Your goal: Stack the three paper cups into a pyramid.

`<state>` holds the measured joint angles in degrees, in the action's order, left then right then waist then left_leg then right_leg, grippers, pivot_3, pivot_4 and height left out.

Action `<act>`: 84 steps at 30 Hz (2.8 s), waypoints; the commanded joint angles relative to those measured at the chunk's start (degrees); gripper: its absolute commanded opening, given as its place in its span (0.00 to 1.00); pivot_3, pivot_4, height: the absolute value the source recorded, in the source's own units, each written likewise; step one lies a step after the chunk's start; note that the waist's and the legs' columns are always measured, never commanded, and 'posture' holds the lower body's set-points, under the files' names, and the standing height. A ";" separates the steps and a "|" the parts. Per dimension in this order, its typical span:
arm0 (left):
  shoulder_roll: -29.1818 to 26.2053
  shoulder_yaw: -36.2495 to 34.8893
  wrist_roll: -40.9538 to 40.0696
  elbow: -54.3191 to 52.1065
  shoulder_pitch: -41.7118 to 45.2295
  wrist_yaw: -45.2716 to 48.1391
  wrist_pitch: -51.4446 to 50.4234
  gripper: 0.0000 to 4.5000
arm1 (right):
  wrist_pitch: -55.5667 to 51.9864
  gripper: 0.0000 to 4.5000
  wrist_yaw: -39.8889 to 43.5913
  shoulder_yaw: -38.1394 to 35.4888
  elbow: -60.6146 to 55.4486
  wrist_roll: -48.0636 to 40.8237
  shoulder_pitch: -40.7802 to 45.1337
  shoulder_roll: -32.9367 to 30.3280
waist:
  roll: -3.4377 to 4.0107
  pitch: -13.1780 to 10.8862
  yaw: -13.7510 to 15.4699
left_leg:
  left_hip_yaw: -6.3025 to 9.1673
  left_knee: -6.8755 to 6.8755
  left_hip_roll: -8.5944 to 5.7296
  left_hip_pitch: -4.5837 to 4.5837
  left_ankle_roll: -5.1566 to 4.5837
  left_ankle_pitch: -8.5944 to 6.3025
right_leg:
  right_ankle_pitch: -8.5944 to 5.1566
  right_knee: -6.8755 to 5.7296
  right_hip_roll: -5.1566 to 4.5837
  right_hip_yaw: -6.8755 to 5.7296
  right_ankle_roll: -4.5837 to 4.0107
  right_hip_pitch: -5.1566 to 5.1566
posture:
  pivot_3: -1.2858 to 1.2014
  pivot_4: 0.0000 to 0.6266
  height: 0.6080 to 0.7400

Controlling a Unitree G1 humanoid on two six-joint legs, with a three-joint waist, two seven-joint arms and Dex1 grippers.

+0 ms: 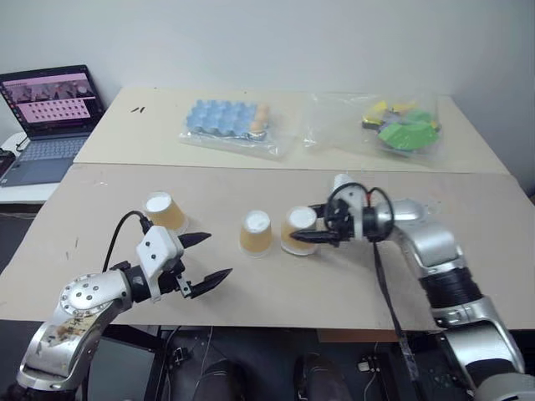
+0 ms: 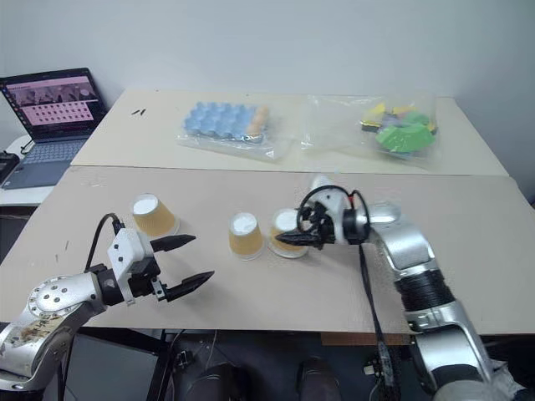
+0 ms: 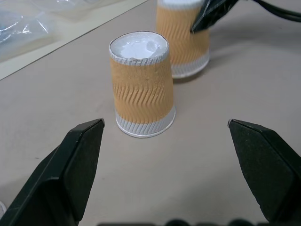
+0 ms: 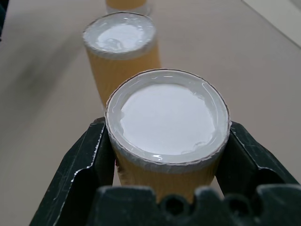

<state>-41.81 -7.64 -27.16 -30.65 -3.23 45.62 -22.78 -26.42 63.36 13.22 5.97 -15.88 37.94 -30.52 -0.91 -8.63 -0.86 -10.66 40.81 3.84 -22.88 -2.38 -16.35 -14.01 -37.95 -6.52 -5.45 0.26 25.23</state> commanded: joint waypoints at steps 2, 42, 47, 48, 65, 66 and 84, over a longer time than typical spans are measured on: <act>-0.36 -1.71 -0.62 -2.10 -0.43 -0.36 -0.27 1.00 | 1.95 0.59 -0.23 0.74 -1.84 0.99 1.71 1.76 | 0.00 0.00 0.20 | 0.00 0.02 -0.01 -0.01 0.00 0.00 | 0.00 0.00 -0.01 -0.01 0.00 -0.01 | 0.52 0.24 0.79; -0.64 -11.72 6.38 20.39 3.00 -2.69 7.60 1.00 | -18.86 1.00 -10.64 -17.39 -27.64 -17.46 -2.35 -9.27 | -0.03 0.01 1.15 | 0.15 0.07 -0.05 -0.09 -0.14 -0.10 | 0.01 0.01 -0.15 -0.20 -0.08 -0.05 | 0.52 0.24 0.79; -0.41 -6.65 9.05 33.30 15.04 0.20 10.96 1.00 | -19.22 1.00 -12.46 -19.07 -28.90 -18.04 -3.66 -10.92 | -0.04 0.01 0.85 | 0.10 0.05 -0.04 -0.16 -0.10 -0.07 | 0.00 0.10 -0.03 -0.20 -0.07 0.02 | 0.52 0.24 0.79; -0.19 -6.08 9.21 35.58 17.02 0.64 11.45 1.00 | -19.52 1.00 -12.66 -19.46 -29.37 -18.48 -3.97 -11.29 | -0.06 0.01 0.88 | 0.09 0.04 -0.04 -0.18 -0.10 -0.07 | 0.00 0.11 -0.02 -0.21 -0.06 0.02 | 0.52 0.24 0.79; 5.66 -2.86 6.26 47.90 30.16 3.67 5.76 1.00 | -21.39 1.00 -14.19 -18.16 -34.04 -20.60 -9.49 -14.23 | -0.12 0.01 0.40 | 0.08 0.09 -0.08 -0.28 -0.11 -0.07 | -0.02 0.22 -0.01 -0.28 0.00 0.01 | 0.52 0.24 0.79; 5.71 -2.80 6.08 47.75 30.15 3.82 5.20 1.00 | -21.33 1.00 -13.96 -17.93 -34.32 -20.63 -9.80 -14.35 | -0.12 0.01 0.30 | 0.08 0.09 -0.08 -0.28 -0.12 -0.07 | -0.02 0.22 -0.01 -0.28 0.00 0.01 | 0.52 0.24 0.79; 6.20 -1.56 6.88 45.95 32.76 3.79 6.09 0.69 | -19.83 1.00 -14.09 -16.60 -33.15 -18.66 -11.25 -13.99 | -0.14 0.01 0.28 | 0.14 0.14 -0.09 -0.28 -0.12 -0.06 | -0.02 0.19 -0.01 -0.29 0.00 -0.02 | 0.52 0.24 0.79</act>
<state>-35.56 -9.45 -20.18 18.28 26.74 49.02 -17.70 -47.88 49.61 -2.88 -26.49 -34.85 26.31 -44.10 -1.04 -8.62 -0.59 -10.52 40.97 3.75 -23.16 -2.49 -16.41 -14.03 -37.76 -6.54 -5.75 0.26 25.21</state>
